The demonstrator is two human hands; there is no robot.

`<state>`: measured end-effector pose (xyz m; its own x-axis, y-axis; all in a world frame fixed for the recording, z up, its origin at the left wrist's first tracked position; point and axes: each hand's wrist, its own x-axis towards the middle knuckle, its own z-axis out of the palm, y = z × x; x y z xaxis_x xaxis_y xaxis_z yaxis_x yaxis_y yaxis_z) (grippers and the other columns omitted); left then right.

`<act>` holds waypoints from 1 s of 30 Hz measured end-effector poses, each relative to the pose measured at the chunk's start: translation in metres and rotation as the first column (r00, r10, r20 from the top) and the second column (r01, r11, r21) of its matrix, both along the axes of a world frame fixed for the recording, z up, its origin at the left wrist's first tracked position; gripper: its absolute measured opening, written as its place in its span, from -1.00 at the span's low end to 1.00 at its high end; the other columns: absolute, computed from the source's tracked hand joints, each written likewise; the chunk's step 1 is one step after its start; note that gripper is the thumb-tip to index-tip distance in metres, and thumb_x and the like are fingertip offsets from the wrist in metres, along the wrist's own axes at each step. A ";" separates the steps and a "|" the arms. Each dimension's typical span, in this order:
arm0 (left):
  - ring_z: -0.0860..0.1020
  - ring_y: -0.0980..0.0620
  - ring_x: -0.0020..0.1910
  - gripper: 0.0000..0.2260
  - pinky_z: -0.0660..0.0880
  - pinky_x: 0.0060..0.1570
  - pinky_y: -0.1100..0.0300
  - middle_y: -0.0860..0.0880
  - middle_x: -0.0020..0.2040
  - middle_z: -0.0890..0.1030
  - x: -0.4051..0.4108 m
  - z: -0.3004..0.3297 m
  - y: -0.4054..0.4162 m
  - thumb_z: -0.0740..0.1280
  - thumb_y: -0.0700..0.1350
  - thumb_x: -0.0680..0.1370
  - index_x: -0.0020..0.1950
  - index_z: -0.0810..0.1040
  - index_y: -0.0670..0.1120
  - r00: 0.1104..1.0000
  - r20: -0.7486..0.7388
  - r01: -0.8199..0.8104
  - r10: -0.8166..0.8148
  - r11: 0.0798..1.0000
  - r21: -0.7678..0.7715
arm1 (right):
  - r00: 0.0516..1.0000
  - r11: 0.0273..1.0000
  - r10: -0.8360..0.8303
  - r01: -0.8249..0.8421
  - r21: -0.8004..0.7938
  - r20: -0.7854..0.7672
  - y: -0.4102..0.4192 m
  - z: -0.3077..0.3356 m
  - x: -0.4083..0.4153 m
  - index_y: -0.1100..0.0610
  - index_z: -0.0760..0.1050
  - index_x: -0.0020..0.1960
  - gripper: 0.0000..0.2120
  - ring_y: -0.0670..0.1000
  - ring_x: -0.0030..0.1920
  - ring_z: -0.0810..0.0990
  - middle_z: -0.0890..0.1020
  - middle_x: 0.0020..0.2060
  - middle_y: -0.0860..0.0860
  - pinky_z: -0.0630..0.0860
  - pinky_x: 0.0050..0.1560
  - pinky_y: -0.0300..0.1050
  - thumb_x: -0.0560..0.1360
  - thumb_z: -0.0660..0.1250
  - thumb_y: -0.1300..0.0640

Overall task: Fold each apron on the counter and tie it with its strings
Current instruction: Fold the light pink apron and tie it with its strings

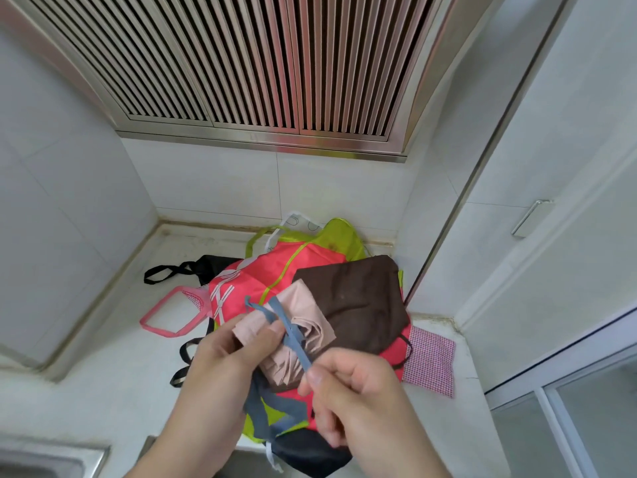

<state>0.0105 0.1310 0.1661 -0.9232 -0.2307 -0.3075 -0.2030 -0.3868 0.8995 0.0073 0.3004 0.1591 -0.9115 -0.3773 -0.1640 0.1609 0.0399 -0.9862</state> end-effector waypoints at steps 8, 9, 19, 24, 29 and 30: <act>0.68 -0.28 0.03 -0.40 0.64 -0.01 -0.04 -0.38 0.12 0.67 0.007 -0.010 -0.003 0.72 -0.05 0.23 0.18 0.66 -0.26 0.979 -0.025 0.204 -0.203 0.964 0.169 | 0.991 0.973 -0.088 0.107 -0.206 0.102 0.009 -0.029 0.001 0.15 0.66 -0.24 -0.80 0.05 -0.46 0.39 0.52 -0.47 0.15 0.34 -0.38 -0.14 0.40 0.47 0.01; 0.67 -0.26 0.04 -0.30 0.63 0.01 -0.05 -0.36 0.12 0.67 0.008 -0.012 -0.004 0.75 0.00 0.16 0.21 0.66 -0.22 0.972 -0.029 0.233 -0.232 0.956 0.178 | 0.995 0.978 -0.091 0.098 -0.186 0.050 0.012 -0.029 0.001 0.15 0.67 -0.22 -0.81 0.07 -0.41 0.45 0.57 -0.38 0.16 0.40 -0.31 -0.12 0.40 0.46 0.01; 0.69 0.18 -0.21 -0.69 0.55 -0.16 0.36 -0.02 -0.25 0.73 0.006 -0.002 -0.007 0.46 -0.42 0.50 -0.23 0.79 -0.02 0.839 0.057 0.541 -0.541 0.818 -0.196 | 0.965 0.969 0.150 -0.186 -0.162 -0.215 0.037 0.005 -0.004 0.18 0.60 -0.17 -0.85 0.28 -0.13 0.60 0.55 0.42 0.08 0.50 -0.15 0.02 0.58 0.38 0.26; 0.69 0.14 -0.25 -0.77 0.57 -0.24 0.32 -0.06 -0.25 0.75 0.001 -0.003 -0.016 0.61 -0.32 0.31 -0.21 0.80 0.01 0.874 0.017 0.460 -0.486 0.815 -0.353 | 0.908 0.976 0.217 -0.194 0.099 -0.358 0.037 0.013 0.001 0.02 0.63 -0.24 -0.76 0.00 0.16 0.68 0.59 0.37 -0.04 0.51 0.15 0.06 0.50 0.45 0.32; 0.71 -0.13 0.12 -0.69 0.62 0.12 0.09 -0.18 0.06 0.75 -0.002 -0.002 -0.031 0.53 -0.32 0.45 0.16 0.76 -0.10 0.819 0.104 0.557 -0.564 0.740 -0.378 | 0.767 0.899 0.379 -0.173 0.402 -0.518 0.031 0.017 0.010 0.03 0.63 -0.22 -0.86 -0.17 0.01 0.58 0.51 0.39 -0.25 0.39 0.03 -0.33 0.52 0.47 0.15; 0.69 -0.14 0.18 -0.71 0.60 0.18 0.08 -0.15 0.11 0.74 -0.003 -0.002 -0.034 0.49 -0.30 0.52 0.21 0.74 -0.08 0.794 0.110 0.589 -0.598 0.712 -0.382 | 0.730 0.878 0.411 -0.156 0.452 -0.545 0.029 0.016 0.011 0.01 0.62 -0.20 -0.86 -0.21 0.06 0.56 0.47 0.40 -0.31 0.40 0.05 -0.32 0.54 0.44 0.09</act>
<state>0.0079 0.0970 0.1643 -0.9151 0.2744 -0.2953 -0.2538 0.1771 0.9509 0.0188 0.3297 0.1756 -0.7158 -0.6658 0.2108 -0.5444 0.3429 -0.7655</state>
